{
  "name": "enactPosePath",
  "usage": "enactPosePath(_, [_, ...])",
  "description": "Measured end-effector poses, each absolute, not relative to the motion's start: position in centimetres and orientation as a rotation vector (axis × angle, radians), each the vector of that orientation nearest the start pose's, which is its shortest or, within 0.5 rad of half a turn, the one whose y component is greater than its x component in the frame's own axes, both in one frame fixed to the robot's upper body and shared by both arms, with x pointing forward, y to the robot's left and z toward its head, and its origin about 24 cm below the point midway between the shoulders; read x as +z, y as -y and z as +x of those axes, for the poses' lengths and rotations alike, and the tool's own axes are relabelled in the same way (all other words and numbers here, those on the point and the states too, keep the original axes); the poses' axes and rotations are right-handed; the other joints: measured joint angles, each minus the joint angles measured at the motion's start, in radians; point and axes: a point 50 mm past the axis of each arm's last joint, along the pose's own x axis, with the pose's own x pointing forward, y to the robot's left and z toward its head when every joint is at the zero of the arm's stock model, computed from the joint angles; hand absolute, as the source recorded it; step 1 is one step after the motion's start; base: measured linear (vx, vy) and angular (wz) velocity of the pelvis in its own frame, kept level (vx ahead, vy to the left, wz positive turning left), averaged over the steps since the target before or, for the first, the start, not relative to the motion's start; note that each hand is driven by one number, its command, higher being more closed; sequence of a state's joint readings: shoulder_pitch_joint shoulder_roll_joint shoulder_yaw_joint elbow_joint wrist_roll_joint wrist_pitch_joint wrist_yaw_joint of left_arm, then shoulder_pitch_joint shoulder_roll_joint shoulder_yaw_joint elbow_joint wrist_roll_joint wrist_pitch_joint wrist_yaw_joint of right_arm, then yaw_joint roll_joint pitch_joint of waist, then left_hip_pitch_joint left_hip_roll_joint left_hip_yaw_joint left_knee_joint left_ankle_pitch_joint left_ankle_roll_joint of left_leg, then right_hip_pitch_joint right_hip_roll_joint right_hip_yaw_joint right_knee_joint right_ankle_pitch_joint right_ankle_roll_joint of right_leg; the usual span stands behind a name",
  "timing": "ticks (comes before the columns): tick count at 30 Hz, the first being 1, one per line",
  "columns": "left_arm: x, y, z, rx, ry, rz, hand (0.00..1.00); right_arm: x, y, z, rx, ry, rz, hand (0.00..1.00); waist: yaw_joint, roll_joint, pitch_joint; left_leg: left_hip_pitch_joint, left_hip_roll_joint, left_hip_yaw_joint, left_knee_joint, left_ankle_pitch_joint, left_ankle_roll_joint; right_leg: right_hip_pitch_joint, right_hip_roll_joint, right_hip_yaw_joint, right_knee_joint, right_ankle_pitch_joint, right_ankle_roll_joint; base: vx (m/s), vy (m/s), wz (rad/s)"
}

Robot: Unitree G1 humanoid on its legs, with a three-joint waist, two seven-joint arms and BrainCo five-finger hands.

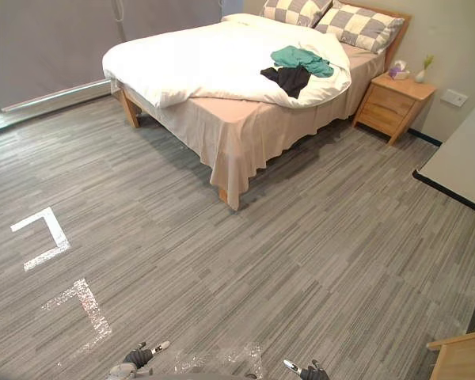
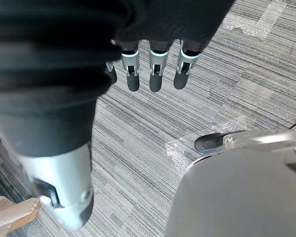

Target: Tidy the bed and pick cloth on bed and put in laundry

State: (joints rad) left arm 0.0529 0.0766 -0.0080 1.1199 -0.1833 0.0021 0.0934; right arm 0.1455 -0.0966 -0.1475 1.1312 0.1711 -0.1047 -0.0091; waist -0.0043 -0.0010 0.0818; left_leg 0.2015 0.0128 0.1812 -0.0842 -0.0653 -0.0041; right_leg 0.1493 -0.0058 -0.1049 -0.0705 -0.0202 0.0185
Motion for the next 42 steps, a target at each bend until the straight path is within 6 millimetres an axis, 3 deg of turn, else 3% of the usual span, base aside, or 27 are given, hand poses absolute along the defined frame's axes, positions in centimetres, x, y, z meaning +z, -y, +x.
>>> enactPosePath(4, [-16.6,-18.8,9.2,0.215,-1.167,-0.008,0.00,-16.7,20.9,5.6,-0.357,-1.134,0.126,0.00,-0.004,-0.012,0.007,0.006,-0.007,0.004,0.007,-0.015,0.007,-0.060,-0.015,0.002,0.131,-0.088,0.011,-0.01,0.021,0.00])
enactPosePath(5, [-16.5,-18.8,9.5,0.193,-1.148,0.002,0.00,-16.7,20.9,5.7,-0.360,-1.132,0.126,0.00,-0.005,-0.019,0.018,-0.003,-0.017,0.011,0.038,-0.042,0.015,-0.115,-0.040,0.003,0.257,-0.155,0.051,-0.04,0.074,-0.12])
enactPosePath(6, [-16.3,-18.5,9.9,0.176,-1.121,-0.011,0.00,-16.6,21.0,5.8,-0.363,-1.126,0.127,0.00,-0.003,-0.022,0.030,-0.025,-0.021,0.032,0.072,-0.071,0.033,-0.217,-0.068,0.007,0.477,-0.178,0.084,-0.04,0.072,-0.20])
enactPosePath(7, [-16.3,-18.5,10.0,0.167,-1.117,-0.014,0.00,-16.6,21.0,5.9,-0.368,-1.125,0.134,0.00,-0.002,-0.019,0.038,-0.029,-0.022,0.040,0.085,-0.077,0.038,-0.269,-0.079,0.005,0.577,-0.173,0.085,-0.06,0.079,-0.22])
enactPosePath(8, [-16.2,-18.7,10.1,0.165,-1.116,-0.014,0.00,-16.7,20.7,5.9,-0.388,-1.130,0.180,0.00,-0.009,-0.013,0.051,-0.024,-0.021,0.057,0.105,-0.077,0.045,-0.342,-0.107,-0.002,0.727,-0.170,0.058,-0.02,0.065,-0.14])
enactPosePath(9, [-16.2,-18.8,10.1,0.167,-1.114,-0.013,0.00,-16.7,20.6,5.7,-0.404,-1.136,0.204,0.00,-0.010,-0.020,0.055,-0.013,-0.022,0.061,0.107,-0.082,0.045,-0.362,-0.121,-0.008,0.767,-0.178,0.040,0.00,0.064,-0.20])
enactPosePath(12, [-16.1,-19.0,10.3,0.142,-1.111,0.018,0.00,-17.0,20.1,5.0,-0.454,-1.157,0.292,0.00,-0.020,-0.031,0.058,0.029,0.009,0.084,0.113,-0.109,0.015,-0.360,-0.132,-0.045,0.687,-0.193,0.047,0.04,-0.028,-0.33])
enactPosePath(15, [-16.0,-18.4,11.4,0.094,-1.092,0.022,0.00,-16.8,20.4,5.4,-0.511,-1.124,0.384,0.00,-0.037,-0.001,0.088,0.027,0.094,0.094,0.140,-0.166,-0.013,-0.378,-0.061,-0.108,0.530,-0.186,0.038,-0.06,-0.164,-0.35])
enactPosePath(16, [-15.8,-18.0,12.0,0.065,-1.080,0.036,0.00,-16.8,20.6,5.5,-0.525,-1.119,0.403,0.00,-0.039,0.011,0.104,0.028,0.131,0.114,0.145,-0.191,-0.040,-0.446,-0.037,-0.137,0.496,-0.147,0.021,-0.17,-0.152,-0.39])
enactPosePath(18, [-15.6,-17.6,12.8,0.037,-1.063,0.050,0.00,-16.8,20.4,5.4,-0.526,-1.130,0.416,0.00,-0.050,0.006,0.134,0.058,0.146,0.118,0.145,-0.224,-0.065,-0.504,-0.045,-0.135,0.452,-0.092,0.019,-0.13,-0.135,-0.17])
enactPosePath(19, [-15.6,-17.5,13.0,0.029,-1.058,0.056,0.00,-16.9,20.3,5.2,-0.531,-1.138,0.424,0.00,-0.056,0.000,0.141,0.071,0.144,0.118,0.144,-0.240,-0.067,-0.505,-0.054,-0.133,0.448,-0.087,0.026,0.28,-0.254,0.19])
enactPosePath(20, [-15.7,-16.9,12.9,0.013,-1.058,0.059,0.00,-16.9,20.4,4.2,-0.560,-1.153,0.441,0.00,-0.069,0.012,0.141,0.131,0.153,0.112,0.140,-0.293,-0.034,-0.508,-0.080,-0.146,0.508,-0.057,-0.016,0.49,-0.258,0.24])
enactPosePath(21, [-15.8,-16.7,12.5,0.017,-1.067,0.054,0.00,-16.9,20.8,3.9,-0.572,-1.152,0.435,0.00,-0.072,0.027,0.132,0.150,0.163,0.110,0.153,-0.296,-0.015,-0.504,-0.069,-0.158,0.546,-0.092,-0.043,0.71,-0.298,0.21])
enactPosePath(22, [-15.8,-16.0,12.4,0.012,-1.061,0.038,0.00,-16.8,21.4,3.5,-0.592,-1.152,0.431,0.00,-0.070,0.050,0.120,0.144,0.187,0.102,0.219,-0.266,-0.033,-0.503,-0.056,-0.164,0.585,-0.148,-0.067,0.68,-0.277,-0.04])
enactPosePath(24, [-15.6,-15.4,12.9,0.049,-1.030,0.013,0.00,-16.5,22.0,4.5,-0.585,-1.125,0.408,0.00,-0.070,0.074,0.125,0.018,0.248,0.012,0.588,-0.148,-0.088,-0.409,-0.017,-0.165,0.561,-0.207,-0.111,0.77,-0.342,-0.14])
enactPosePath(25, [-15.6,-15.4,12.9,0.076,-1.022,-0.008,0.00,-16.5,22.2,4.6,-0.571,-1.125,0.384,0.00,-0.070,0.080,0.128,-0.020,0.262,-0.021,0.716,-0.118,-0.105,-0.367,0.003,-0.162,0.536,-0.217,-0.118,0.69,-0.260,-0.15])
enactPosePath(27, [-15.2,-16.5,12.9,0.184,-0.961,-0.044,0.00,-16.4,22.3,5.3,-0.507,-1.128,0.307,0.00,-0.056,0.074,0.135,-0.184,0.308,-0.055,1.175,-0.107,-0.111,-0.165,0.062,-0.145,0.391,-0.226,-0.131,0.44,-0.144,-0.19])
enactPosePath(29, [-14.5,-17.1,13.8,0.213,-0.881,-0.048,0.00,-16.3,21.9,6.5,-0.444,-1.114,0.255,0.00,-0.041,0.047,0.142,-0.320,0.283,-0.058,1.298,-0.119,-0.109,-0.039,0.073,-0.109,0.292,-0.223,-0.137,0.08,-0.059,-0.31])
enactPosePath(31, [-13.9,-17.1,14.6,0.215,-0.814,-0.059,0.00,-16.0,21.9,7.8,-0.419,-1.076,0.237,0.00,-0.012,0.046,0.146,-0.457,0.233,-0.057,1.248,-0.153,-0.088,0.035,0.074,-0.072,0.235,-0.223,-0.137,0.01,-0.007,-0.63])
enactPosePath(32, [-13.4,-17.2,15.2,0.223,-0.769,-0.066,0.00,-15.8,22.0,8.8,-0.407,-1.047,0.228,0.00,0.013,0.047,0.151,-0.522,0.195,-0.042,1.149,-0.185,-0.063,0.075,0.067,-0.036,0.217,-0.224,-0.133,0.33,0.063,-0.95])
enactPosePath(34, [-13.2,-17.8,15.3,0.245,-0.741,-0.065,0.00,-15.7,20.8,9.9,-0.356,-1.022,0.223,0.00,0.033,0.028,0.161,-0.551,0.139,0.016,0.889,-0.181,-0.027,0.139,0.030,-0.005,0.225,-0.251,-0.085,0.47,0.065,-0.88])
enactPosePath(35, [-13.3,-17.9,15.0,0.245,-0.744,-0.060,0.00,-15.6,20.3,10.2,-0.338,-1.002,0.222,0.00,0.032,0.029,0.161,-0.549,0.119,0.064,0.719,-0.121,0.002,0.164,0.018,0.002,0.235,-0.268,-0.056,0.20,0.100,-0.55])
enactPosePath(36, [-13.6,-17.4,14.2,0.236,-0.761,-0.066,0.00,-15.4,20.3,10.3,-0.329,-0.974,0.218,0.00,0.028,0.060,0.142,-0.535,0.113,0.127,0.468,0.074,0.050,0.188,0.041,0.011,0.251,-0.289,-0.018,0.09,0.352,-0.25])
enactPosePath(37, [-13.8,-17.2,13.9,0.214,-0.774,-0.051,0.00,-15.3,20.3,10.3,-0.334,-0.957,0.220,0.00,0.017,0.064,0.109,-0.542,0.090,0.182,0.382,0.157,0.155,0.217,0.039,0.025,0.264,-0.317,0.009,-0.02,0.380,0.15])
enactPosePath(38, [-13.7,-17.4,14.3,0.202,-0.773,-0.031,0.00,-15.5,19.8,9.9,-0.323,-0.968,0.226,0.00,0.014,0.033,0.097,-0.538,0.069,0.211,0.370,0.152,0.138,0.214,0.007,0.026,0.268,-0.312,0.010,0.09,0.458,0.40])
enactPosePath(40, [-13.8,-17.6,14.3,0.200,-0.779,-0.019,0.00,-15.8,18.6,9.6,-0.299,-0.990,0.242,0.00,0.029,-0.023,0.065,-0.513,-0.012,0.238,0.325,0.089,0.157,0.207,-0.056,0.043,0.294,-0.272,0.013,0.18,0.375,0.26])
enactPosePath(42, [-14.0,-17.6,14.0,0.198,-0.801,-0.002,0.00,-16.1,18.4,9.0,-0.304,-1.025,0.222,0.00,0.030,-0.033,0.056,-0.470,-0.063,0.239,0.333,0.038,0.186,0.190,-0.101,0.062,0.401,-0.209,0.053,0.13,0.415,0.14])
